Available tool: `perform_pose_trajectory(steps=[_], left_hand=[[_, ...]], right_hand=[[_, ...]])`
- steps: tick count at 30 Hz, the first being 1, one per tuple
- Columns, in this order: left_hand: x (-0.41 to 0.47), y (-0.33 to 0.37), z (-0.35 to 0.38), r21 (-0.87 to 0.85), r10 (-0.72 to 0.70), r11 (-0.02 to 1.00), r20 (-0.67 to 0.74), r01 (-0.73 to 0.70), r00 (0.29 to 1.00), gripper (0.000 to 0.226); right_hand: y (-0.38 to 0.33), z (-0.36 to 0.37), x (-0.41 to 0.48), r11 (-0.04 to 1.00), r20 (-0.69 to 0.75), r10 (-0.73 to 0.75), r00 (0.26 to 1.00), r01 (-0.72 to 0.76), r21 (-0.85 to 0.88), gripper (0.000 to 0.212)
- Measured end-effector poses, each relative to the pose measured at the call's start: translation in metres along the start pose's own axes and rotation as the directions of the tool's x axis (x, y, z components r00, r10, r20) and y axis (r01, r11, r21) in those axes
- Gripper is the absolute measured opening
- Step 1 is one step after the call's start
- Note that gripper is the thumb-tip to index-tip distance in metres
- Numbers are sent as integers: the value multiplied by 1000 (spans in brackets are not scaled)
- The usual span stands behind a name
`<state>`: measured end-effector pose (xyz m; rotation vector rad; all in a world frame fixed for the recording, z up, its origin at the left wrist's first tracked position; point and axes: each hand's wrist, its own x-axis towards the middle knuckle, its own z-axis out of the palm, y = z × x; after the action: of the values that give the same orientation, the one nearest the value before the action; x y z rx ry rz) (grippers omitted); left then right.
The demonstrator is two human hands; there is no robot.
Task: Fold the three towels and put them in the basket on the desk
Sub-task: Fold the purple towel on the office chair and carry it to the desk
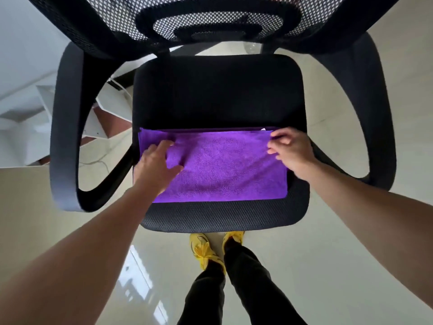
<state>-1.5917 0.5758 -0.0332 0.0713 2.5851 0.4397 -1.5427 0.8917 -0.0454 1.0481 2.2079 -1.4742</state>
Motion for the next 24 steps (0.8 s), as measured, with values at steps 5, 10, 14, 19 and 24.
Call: perform_pose_trajectory(steps=[5, 10, 14, 19, 24], left_hand=[[-40, -2, 9, 6, 34, 999, -93, -34, 995, 33], [-72, -18, 24, -35, -149, 988, 69, 152, 986, 27], [-64, -27, 14, -36, -167, 985, 95, 171, 981, 27], [-51, -22, 8, 196, 179, 968, -87, -159, 980, 53], [-18, -19, -9, 397, 102, 905, 154, -156, 983, 116]], right_hand=[[15, -12, -25, 954, -283, -246, 927, 179, -242, 6], [58, 0, -82, 985, 116, -9, 993, 29, -168, 12], [64, -24, -75, 942, -172, 84, 982, -134, -307, 17], [35, -3, -46, 968, -182, 137, 974, -170, -182, 55], [15, 5, -29, 950, 44, 310, 950, -308, -44, 47]])
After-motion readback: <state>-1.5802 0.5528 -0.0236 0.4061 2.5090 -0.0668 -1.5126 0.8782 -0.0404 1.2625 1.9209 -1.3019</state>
